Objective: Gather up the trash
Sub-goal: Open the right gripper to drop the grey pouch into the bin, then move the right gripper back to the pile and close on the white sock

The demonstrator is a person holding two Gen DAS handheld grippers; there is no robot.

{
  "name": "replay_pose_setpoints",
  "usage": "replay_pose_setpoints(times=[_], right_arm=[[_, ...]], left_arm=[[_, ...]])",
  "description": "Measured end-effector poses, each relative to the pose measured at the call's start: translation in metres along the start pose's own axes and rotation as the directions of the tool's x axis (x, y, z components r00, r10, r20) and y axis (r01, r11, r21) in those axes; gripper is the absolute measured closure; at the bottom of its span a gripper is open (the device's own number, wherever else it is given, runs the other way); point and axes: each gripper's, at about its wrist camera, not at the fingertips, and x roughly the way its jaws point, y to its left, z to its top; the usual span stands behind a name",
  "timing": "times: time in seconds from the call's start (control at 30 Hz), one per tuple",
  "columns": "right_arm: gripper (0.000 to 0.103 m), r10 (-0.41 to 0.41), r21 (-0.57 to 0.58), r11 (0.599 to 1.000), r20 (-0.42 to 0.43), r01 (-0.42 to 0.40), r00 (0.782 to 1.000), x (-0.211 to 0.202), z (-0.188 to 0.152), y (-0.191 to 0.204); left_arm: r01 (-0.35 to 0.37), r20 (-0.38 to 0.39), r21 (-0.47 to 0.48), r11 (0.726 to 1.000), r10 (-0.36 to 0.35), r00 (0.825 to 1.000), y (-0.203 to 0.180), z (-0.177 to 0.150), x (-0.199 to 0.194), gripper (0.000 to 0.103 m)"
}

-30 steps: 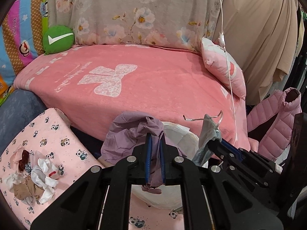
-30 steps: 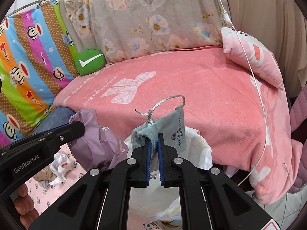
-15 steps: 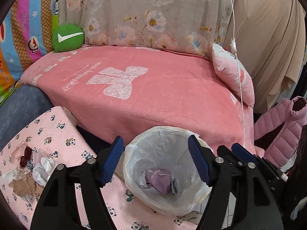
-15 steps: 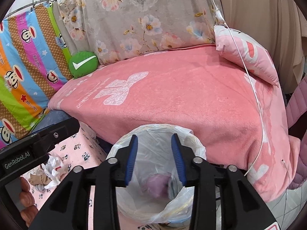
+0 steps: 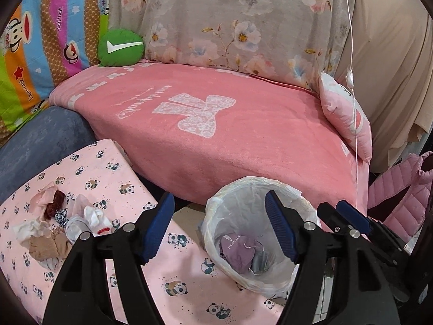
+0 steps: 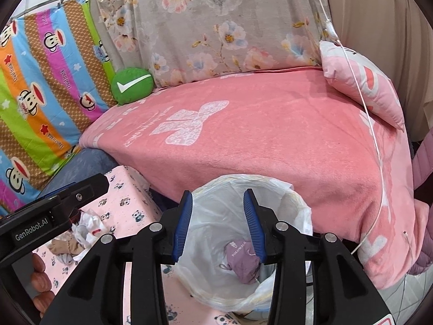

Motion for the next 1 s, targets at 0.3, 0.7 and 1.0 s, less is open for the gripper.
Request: replay_pose_setpoints(times=[0.3,0.7,1.0], right_arm=[[0.058,0.058,-0.067,0.996,-0.003,-0.058,0.998,-0.006,-0.003,0.045],[0.058,0.136,-0.172,0.975,-0.042,-0.141,0.990,-0.007,-0.016,0.119],[0.058,0.189,-0.236,0.950,-0.088,-0.204,0.978,-0.005,-0.031,0.169]], left_arm=[[-0.058,0.013,-0.067,0.996,0.059,0.998,0.039,-0.006,-0.020,0.037],[-0.131,0.011,-0.173,0.976,0.135,0.991,0.099,-0.023,-0.042,0.032],[-0.178,-0.005,-0.242,0.954,0.182,0.983,0.143,-0.038,-0.056,0.028]])
